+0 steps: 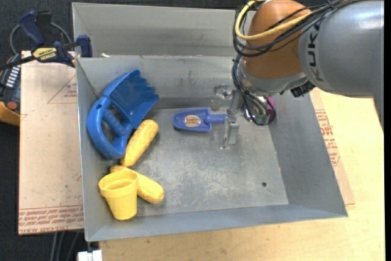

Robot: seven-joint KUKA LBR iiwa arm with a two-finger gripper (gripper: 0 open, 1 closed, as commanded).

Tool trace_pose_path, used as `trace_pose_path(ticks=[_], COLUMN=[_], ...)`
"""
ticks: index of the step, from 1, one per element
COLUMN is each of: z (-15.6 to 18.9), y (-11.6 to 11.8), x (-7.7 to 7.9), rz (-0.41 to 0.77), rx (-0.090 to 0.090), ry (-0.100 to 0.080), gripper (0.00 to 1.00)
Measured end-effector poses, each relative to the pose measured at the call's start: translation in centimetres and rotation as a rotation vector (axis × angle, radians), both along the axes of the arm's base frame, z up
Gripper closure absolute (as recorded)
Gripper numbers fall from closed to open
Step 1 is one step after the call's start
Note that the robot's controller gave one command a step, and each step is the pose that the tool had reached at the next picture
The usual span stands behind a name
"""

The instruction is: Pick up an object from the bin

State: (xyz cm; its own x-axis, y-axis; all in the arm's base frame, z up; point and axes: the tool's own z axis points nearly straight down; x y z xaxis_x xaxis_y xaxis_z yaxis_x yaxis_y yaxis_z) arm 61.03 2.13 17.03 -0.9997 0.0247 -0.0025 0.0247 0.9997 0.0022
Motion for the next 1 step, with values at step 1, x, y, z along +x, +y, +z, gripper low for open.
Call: trace_pose_path(ticks=[1], z=[6.58], y=[-8.62], x=[2.11], rz=[0.074], rx=[0.000], ry=[-0.010], gripper=[0.00])
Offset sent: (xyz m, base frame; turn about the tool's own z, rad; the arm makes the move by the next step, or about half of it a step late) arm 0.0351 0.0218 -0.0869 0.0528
